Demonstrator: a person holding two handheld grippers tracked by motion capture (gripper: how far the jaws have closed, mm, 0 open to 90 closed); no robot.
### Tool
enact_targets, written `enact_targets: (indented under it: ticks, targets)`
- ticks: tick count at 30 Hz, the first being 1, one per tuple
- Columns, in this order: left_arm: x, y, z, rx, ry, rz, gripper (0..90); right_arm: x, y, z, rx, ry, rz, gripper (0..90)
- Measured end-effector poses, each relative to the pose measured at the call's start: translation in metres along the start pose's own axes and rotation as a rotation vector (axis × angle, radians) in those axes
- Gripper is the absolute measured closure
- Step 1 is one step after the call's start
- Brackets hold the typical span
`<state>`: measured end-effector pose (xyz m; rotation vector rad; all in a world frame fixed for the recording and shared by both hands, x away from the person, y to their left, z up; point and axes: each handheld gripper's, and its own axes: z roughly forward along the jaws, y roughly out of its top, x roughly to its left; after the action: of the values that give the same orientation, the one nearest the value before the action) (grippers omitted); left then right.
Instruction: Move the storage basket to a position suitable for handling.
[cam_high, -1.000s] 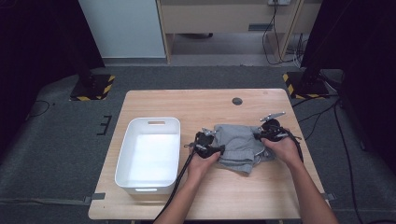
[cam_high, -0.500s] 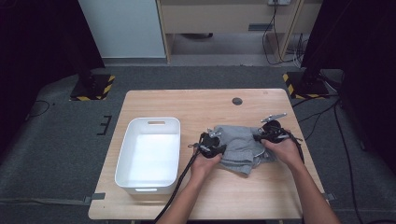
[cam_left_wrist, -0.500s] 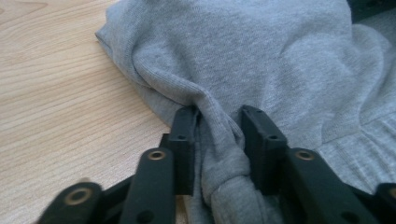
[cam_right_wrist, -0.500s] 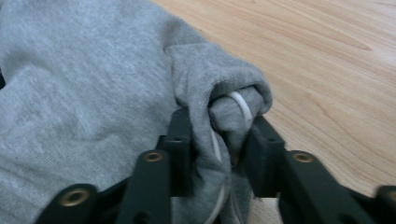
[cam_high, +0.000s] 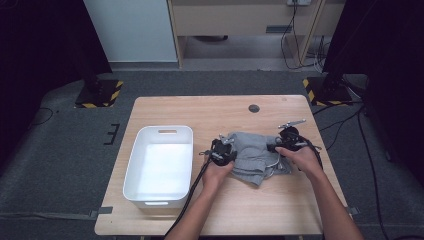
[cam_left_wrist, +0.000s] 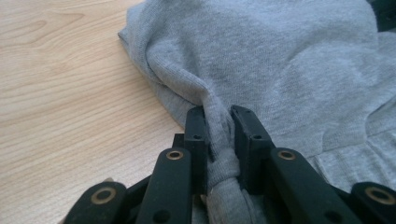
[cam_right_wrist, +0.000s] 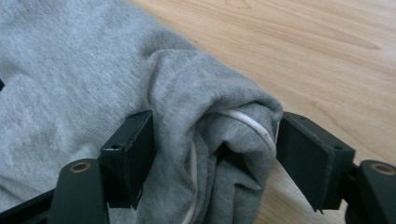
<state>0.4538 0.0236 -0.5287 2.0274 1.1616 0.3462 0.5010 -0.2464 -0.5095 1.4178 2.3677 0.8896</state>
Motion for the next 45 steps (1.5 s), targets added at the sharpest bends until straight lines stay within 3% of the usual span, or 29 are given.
enact_targets:
  ticks: [6,11,14,22,31,36,45]
  targets:
    - [0.001,0.001,0.000,0.001,0.010,-0.002,76.5,-0.005,-0.003,0.005,0.013,0.053,0.040,29.0]
    - [0.002,0.002,0.001,0.004,0.010,-0.004,76.5,-0.005,-0.006,0.006,-0.002,0.130,0.055,47.8]
    - [0.001,0.002,0.001,0.005,0.011,0.000,76.5,-0.004,-0.007,0.005,-0.004,0.146,0.051,55.7]
    - [0.002,0.003,0.001,0.011,-0.001,-0.006,77.3,0.010,-0.003,0.000,-0.008,0.088,-0.053,72.0]
    - [0.000,0.006,-0.010,-0.019,-0.038,-0.006,80.2,0.018,0.000,-0.017,-0.033,0.046,-0.111,74.3]
    - [-0.004,0.010,-0.019,-0.054,-0.063,-0.009,80.7,0.016,0.000,-0.027,-0.054,0.042,-0.105,74.6]
    - [-0.006,0.017,-0.028,-0.068,-0.072,-0.009,81.0,0.016,0.004,-0.033,-0.065,0.039,-0.097,75.1]
